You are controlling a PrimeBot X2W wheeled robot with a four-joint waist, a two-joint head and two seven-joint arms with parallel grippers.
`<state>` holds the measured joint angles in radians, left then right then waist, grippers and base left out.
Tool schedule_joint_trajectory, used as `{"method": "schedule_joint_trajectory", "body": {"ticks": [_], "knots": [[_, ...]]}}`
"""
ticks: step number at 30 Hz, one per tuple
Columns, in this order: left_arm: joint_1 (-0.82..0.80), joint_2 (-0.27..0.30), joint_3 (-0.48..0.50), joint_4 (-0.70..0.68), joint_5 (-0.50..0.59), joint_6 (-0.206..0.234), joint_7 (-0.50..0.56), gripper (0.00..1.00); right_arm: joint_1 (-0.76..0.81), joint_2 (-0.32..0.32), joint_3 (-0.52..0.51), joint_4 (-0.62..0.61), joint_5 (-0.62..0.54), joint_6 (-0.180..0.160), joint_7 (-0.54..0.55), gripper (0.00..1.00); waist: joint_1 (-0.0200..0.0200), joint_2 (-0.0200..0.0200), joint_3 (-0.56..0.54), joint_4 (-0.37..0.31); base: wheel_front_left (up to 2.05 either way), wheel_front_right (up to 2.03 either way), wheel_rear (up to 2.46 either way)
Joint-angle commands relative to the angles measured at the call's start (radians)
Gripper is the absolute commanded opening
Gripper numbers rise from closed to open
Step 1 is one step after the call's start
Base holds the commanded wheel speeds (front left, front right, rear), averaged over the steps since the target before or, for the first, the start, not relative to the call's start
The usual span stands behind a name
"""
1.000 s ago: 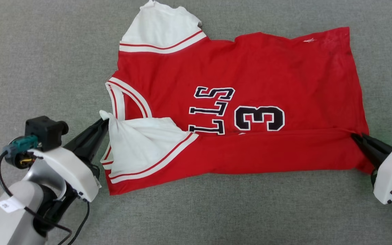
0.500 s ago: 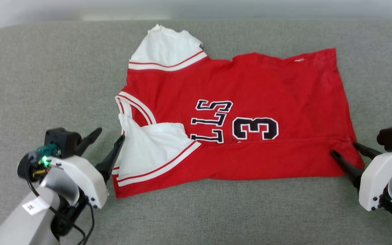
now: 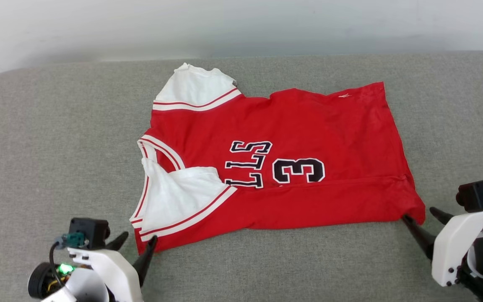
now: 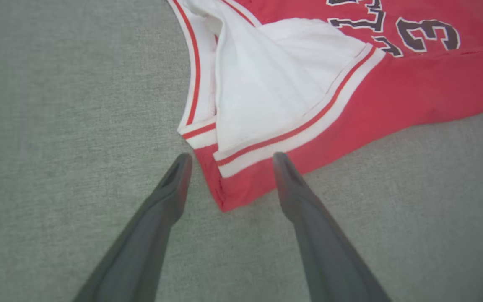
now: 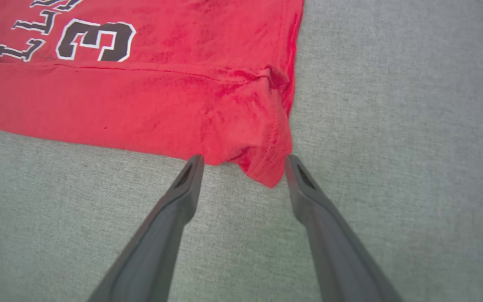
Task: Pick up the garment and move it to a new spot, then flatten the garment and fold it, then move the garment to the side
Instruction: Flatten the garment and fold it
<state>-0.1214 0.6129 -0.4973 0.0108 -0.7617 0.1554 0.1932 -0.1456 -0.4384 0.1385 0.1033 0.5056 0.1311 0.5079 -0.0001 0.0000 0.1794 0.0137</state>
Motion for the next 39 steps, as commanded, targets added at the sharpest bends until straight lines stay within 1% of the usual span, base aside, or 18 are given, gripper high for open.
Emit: {"method": "schedule_joint_trajectory", "body": {"ticks": [1, 3, 6, 9, 12, 15, 20, 21, 22, 23, 25, 29, 31, 33, 37, 39], "knots": [[0.019, 0.004, 0.003, -0.020, -0.004, 0.019, 0.013, 1.00, 0.014, 0.022, -0.011, -0.030, -0.011, -0.001, 0.012, 1.00, 0.0001, 0.0000, 0.006, -0.005, 0.00, 0.00, 0.00], [0.037, 0.012, 0.004, -0.054, 0.002, 0.050, 0.031, 1.00, 0.043, 0.055, -0.039, -0.076, -0.009, -0.001, 0.040, 1.00, 0.0001, 0.0000, 0.015, -0.010, 0.00, 0.00, 0.00], [0.052, 0.017, 0.005, -0.072, 0.016, 0.089, 0.043, 1.00, 0.067, 0.087, -0.081, -0.142, -0.034, -0.001, 0.071, 1.00, 0.0001, 0.0000, 0.036, -0.019, 0.00, 0.00, 0.00], [0.045, 0.024, -0.003, -0.067, 0.033, 0.118, 0.063, 1.00, 0.085, 0.114, -0.104, -0.187, -0.058, -0.001, 0.089, 1.00, 0.0001, 0.0000, 0.056, -0.029, 0.00, 0.00, 0.00], [0.033, 0.025, -0.010, -0.049, 0.039, 0.135, 0.089, 1.00, 0.086, 0.127, -0.115, -0.220, -0.071, -0.001, 0.102, 1.00, 0.0001, 0.0000, 0.076, -0.040, 0.00, 0.00, 0.00], [0.030, 0.026, -0.024, -0.021, 0.041, 0.148, 0.123, 1.00, 0.077, 0.131, -0.115, -0.241, -0.079, -0.001, 0.107, 1.00, 0.0001, 0.0000, 0.095, -0.053, 0.00, 0.00, 0.00], [0.033, 0.013, -0.059, 0.019, 0.022, 0.128, 0.175, 1.00, 0.061, 0.118, -0.119, -0.259, -0.086, -0.001, 0.114, 1.00, 0.0001, 0.0000, 0.123, -0.062, 0.00, 0.00, 0.00], [0.037, 0.007, -0.068, 0.028, 0.012, 0.119, 0.189, 0.95, 0.059, 0.115, -0.119, -0.261, -0.087, -0.001, 0.115, 1.00, 0.0001, 0.0000, 0.126, -0.062, 0.00, 0.00, 0.00], [0.038, 0.002, -0.080, 0.037, 0.008, 0.110, 0.202, 0.41, 0.057, 0.113, -0.119, -0.263, -0.087, -0.001, 0.116, 1.00, 0.0001, 0.0000, 0.128, -0.061, 0.00, 0.00, 0.00], [0.038, -0.003, -0.089, 0.043, 0.001, 0.098, 0.212, 0.00, 0.056, 0.110, -0.119, -0.263, -0.089, -0.001, 0.117, 1.00, 0.0001, 0.0000, 0.130, -0.060, 0.00, 0.00, 0.00], [0.034, -0.016, -0.100, 0.041, -0.005, 0.076, 0.204, 0.00, 0.056, 0.101, -0.122, -0.262, -0.099, -0.001, 0.124, 1.00, 0.0001, 0.0000, 0.127, -0.052, 0.00, 0.00, 0.00], [0.009, -0.021, -0.079, 0.014, 0.003, 0.058, 0.143, 0.00, 0.050, 0.096, -0.137, -0.252, -0.114, -0.001, 0.144, 1.00, 0.0001, 0.0000, 0.106, -0.032, 0.00, 0.00, 0.00], [-0.004, -0.009, -0.073, -0.014, 0.022, 0.058, 0.122, 0.00, 0.044, 0.102, -0.151, -0.240, -0.134, -0.001, 0.162, 1.00, 0.0001, 0.0000, 0.092, -0.021, 0.00, 0.00, 0.00], [-0.019, 0.001, -0.056, -0.046, 0.042, 0.074, 0.095, 0.00, 0.039, 0.114, -0.166, -0.221, -0.147, -0.001, 0.192, 1.00, 0.0001, 0.0000, 0.081, -0.010, 0.00, 0.00, 0.00], [-0.027, 0.022, -0.050, -0.125, 0.069, 0.090, 0.085, 0.00, 0.013, 0.126, -0.191, -0.175, -0.185, -0.001, 0.241, 1.00, 0.0001, 0.0000, 0.078, 0.013, 0.00, 0.00, 0.00], [-0.026, 0.027, -0.052, -0.165, 0.076, 0.096, 0.090, 0.00, -0.001, 0.124, -0.187, -0.153, -0.207, -0.001, 0.254, 1.00, 0.0001, 0.0000, 0.085, 0.023, 0.00, 0.00, 0.00]]}}
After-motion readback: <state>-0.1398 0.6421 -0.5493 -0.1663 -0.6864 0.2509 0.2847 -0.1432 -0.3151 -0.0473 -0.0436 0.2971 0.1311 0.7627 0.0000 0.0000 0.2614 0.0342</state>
